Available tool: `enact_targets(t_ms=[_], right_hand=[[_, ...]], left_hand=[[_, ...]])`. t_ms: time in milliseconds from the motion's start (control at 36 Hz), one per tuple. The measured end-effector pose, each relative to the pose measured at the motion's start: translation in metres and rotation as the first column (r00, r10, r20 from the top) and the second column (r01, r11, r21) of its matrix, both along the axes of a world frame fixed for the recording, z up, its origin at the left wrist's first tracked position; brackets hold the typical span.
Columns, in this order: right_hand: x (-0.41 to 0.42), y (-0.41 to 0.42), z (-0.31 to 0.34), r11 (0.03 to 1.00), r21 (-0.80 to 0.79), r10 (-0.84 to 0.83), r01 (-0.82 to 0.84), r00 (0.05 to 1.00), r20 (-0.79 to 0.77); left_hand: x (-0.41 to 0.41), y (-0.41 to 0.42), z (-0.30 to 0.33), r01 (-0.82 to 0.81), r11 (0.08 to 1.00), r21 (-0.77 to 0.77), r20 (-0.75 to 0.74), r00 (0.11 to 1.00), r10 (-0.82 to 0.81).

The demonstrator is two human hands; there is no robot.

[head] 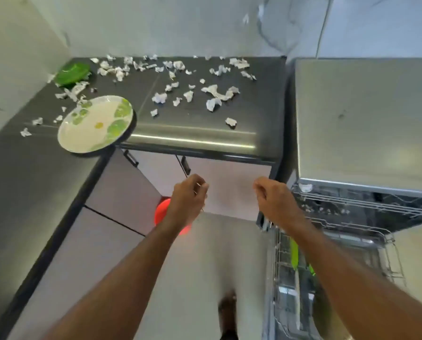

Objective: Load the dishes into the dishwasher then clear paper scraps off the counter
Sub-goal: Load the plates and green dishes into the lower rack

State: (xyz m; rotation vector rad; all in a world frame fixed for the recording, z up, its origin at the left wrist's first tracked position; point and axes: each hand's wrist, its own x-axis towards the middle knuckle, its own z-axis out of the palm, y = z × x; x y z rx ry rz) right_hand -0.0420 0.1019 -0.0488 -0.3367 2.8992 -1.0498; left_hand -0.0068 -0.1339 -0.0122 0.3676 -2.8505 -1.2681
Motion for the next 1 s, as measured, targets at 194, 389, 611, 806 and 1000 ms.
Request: enact_targets(t_ms=[194, 389, 611, 806, 1000], right_hand=[[-0.024, -0.086, 0.102, 0.996, -0.017, 0.08, -0.082, 0.989, -0.124], [-0.031, -0.15, 0.164, 0.982, 0.045, 0.191, -0.186, 0.958, -0.215], [-0.024, -0.212, 0.176, 0.957, 0.026, 0.288, -0.29, 0.929, -0.235], [-0.026, -0.263, 0.158, 0.922, 0.047, 0.385, -0.383, 0.904, -0.185], [-0.058, -0.322, 0.136, 0.911, 0.075, 0.412, -0.406, 0.902, -0.131]], left_hand=[[-0.009, -0.087, 0.089, -0.06, 0.998, -0.01, -0.152, 0.987, 0.057], [0.012, -0.119, 0.142, -0.11, 0.994, 0.01, -0.217, 0.97, 0.109], [0.047, -0.172, 0.162, -0.26, 0.959, -0.115, -0.224, 0.947, 0.23], [0.054, -0.226, 0.146, -0.358, 0.93, -0.085, -0.173, 0.924, 0.34], [0.03, -0.28, 0.117, -0.363, 0.93, -0.067, -0.127, 0.927, 0.353]])
